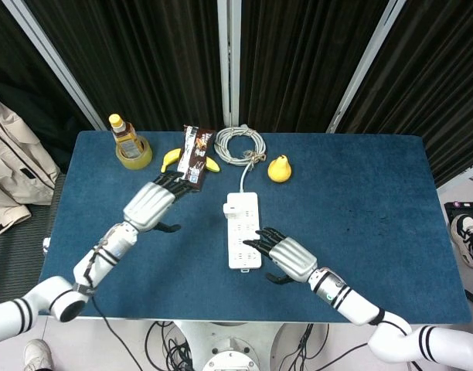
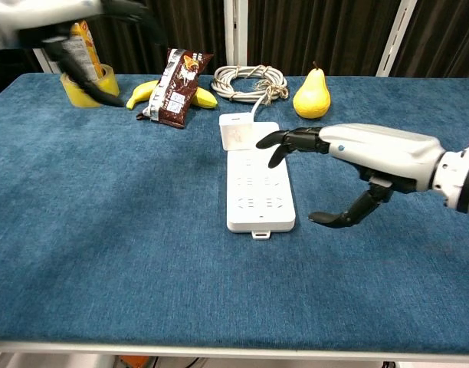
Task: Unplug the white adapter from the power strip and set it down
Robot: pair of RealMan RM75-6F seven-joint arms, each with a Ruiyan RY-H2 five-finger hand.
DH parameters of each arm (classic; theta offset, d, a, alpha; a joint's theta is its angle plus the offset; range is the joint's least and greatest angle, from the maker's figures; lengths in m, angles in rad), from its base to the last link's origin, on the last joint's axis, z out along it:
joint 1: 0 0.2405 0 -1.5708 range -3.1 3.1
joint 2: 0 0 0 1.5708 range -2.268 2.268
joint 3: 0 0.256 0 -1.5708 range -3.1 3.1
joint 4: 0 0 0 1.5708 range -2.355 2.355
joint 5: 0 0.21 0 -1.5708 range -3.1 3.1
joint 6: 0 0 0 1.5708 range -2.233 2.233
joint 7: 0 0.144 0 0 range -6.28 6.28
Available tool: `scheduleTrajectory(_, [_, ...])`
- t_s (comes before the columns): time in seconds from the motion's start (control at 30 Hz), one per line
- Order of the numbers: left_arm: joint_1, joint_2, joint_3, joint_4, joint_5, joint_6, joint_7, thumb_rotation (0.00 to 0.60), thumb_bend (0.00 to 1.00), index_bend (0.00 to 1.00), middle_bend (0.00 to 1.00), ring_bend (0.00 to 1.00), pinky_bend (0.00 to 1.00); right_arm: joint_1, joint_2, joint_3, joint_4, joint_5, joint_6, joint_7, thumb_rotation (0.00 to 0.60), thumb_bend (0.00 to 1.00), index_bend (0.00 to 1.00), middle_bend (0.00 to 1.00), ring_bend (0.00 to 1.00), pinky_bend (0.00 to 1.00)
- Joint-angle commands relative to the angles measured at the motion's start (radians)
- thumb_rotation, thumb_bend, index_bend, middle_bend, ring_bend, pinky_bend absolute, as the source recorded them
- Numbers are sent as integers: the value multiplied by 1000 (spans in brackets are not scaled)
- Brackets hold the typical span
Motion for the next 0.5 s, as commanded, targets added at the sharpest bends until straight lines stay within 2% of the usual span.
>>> scheduleTrajectory(0.03, [-105, -86, -28, 78, -26, -97, -9, 600, 148, 250, 217, 98, 158, 17, -25, 2, 23, 22, -19, 17, 600, 259, 94, 189, 1, 49])
scheduleTrajectory(0.2, [-205, -178, -33, 189, -52, -176, -8, 600, 203, 261, 223, 98, 169, 38, -62, -7, 62, 39, -34, 34, 600, 265, 137, 216, 48, 119])
scheduleTrajectory(0.33, [-264, -241, -27, 285, -68, -217, -10, 600, 205, 281, 230, 123, 192, 55, -87, -9, 94, 64, -56, 20, 600, 266, 172, 229, 53, 121])
scheduleTrajectory(0.5, [-295, -296, -10, 357, -67, -217, -42, 600, 205, 311, 244, 139, 220, 67, -104, -11, 102, 98, -76, -32, 600, 265, 238, 270, 60, 121])
